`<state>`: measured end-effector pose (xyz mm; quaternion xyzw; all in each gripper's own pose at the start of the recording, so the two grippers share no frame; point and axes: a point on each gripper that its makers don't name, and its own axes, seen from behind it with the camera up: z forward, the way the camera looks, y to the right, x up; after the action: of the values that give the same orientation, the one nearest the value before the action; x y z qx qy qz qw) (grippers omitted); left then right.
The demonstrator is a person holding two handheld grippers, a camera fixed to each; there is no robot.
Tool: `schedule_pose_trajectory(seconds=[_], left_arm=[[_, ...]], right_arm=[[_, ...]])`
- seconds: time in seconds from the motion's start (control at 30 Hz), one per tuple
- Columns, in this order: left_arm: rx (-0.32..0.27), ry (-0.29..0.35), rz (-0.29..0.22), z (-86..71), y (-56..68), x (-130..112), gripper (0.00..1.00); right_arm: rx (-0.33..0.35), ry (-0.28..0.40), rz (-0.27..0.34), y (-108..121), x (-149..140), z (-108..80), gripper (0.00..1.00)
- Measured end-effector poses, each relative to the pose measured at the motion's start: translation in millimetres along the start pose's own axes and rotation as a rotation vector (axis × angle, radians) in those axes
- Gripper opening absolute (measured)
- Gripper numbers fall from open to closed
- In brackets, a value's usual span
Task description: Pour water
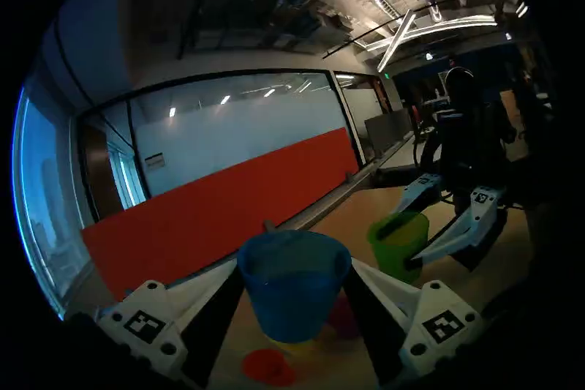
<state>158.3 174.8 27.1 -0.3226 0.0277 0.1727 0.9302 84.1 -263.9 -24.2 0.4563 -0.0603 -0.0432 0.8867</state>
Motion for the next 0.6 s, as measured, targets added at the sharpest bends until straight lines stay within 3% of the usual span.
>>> schedule_pose_trajectory(seconds=[0.37,0.6], left_arm=[[0.016,0.002,0.145,4.5,-10.1,18,0.86],[0.027,0.004,0.211,5.0,-15.3,29,0.86]], right_arm=[[0.042,0.005,-0.004,-18,-4,16.5,0.91],[0.06,0.02,-0.007,-26,0,25.9,0.91]])
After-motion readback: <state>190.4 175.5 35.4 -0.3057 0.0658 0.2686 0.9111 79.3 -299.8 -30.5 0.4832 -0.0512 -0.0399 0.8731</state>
